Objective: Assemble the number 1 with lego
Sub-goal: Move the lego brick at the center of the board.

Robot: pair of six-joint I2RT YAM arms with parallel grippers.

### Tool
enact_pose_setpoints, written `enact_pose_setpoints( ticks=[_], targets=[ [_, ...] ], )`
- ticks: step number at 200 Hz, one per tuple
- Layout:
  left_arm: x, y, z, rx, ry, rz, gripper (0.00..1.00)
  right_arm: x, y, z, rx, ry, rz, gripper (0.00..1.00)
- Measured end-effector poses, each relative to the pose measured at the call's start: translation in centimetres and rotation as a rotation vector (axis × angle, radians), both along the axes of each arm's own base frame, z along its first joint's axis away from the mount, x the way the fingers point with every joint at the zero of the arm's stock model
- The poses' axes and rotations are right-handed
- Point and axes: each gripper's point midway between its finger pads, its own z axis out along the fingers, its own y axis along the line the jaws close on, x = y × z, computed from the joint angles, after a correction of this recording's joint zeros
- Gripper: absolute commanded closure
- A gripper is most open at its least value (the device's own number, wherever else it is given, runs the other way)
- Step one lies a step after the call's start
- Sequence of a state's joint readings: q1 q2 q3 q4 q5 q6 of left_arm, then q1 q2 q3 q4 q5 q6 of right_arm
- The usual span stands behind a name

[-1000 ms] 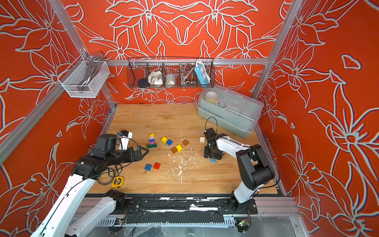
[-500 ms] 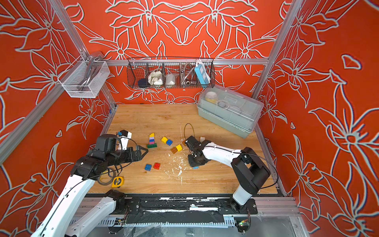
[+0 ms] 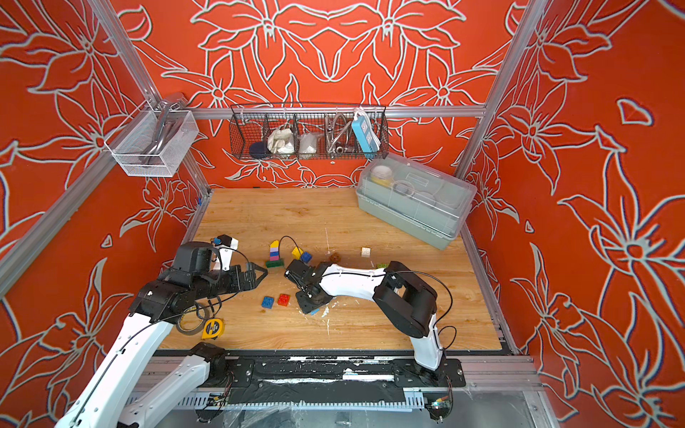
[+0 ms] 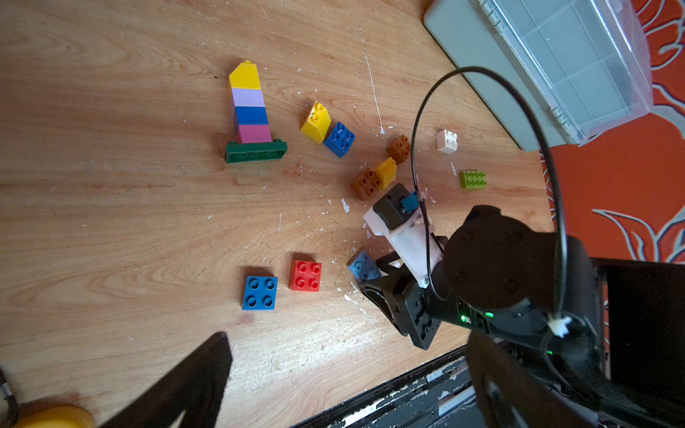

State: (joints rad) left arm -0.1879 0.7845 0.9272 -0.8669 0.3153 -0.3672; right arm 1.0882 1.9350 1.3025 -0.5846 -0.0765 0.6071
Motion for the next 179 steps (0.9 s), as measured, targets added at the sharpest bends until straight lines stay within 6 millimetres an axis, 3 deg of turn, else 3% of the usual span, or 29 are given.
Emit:
enact_pose_setpoints(
  ticks=[21, 47, 134, 179],
  targets=[
    [0.0, 0.0, 0.0, 0.000, 0.000, 0.000, 0.01, -0.2, 0.2, 0.1, -0.002, -0.014, 0.001, 0.29],
    [0.0, 0.0, 0.0, 0.000, 0.000, 0.000, 0.01, -0.5, -0.2, 0.0, -0.021, -0.031, -0.011, 0.27],
    [0.0, 0.1, -0.2, 0.005, 0.011, 0.003, 0.01, -1.1, -5.1, -0.4, -0.149, -0.062, -0.130, 0.26],
    [0.0, 0.1, -0.3, 0.009, 0.013, 0.006, 0.01, 0.1, -7.1, -0.2, -0.204, -0.084, -0.175, 0.26]
  ],
)
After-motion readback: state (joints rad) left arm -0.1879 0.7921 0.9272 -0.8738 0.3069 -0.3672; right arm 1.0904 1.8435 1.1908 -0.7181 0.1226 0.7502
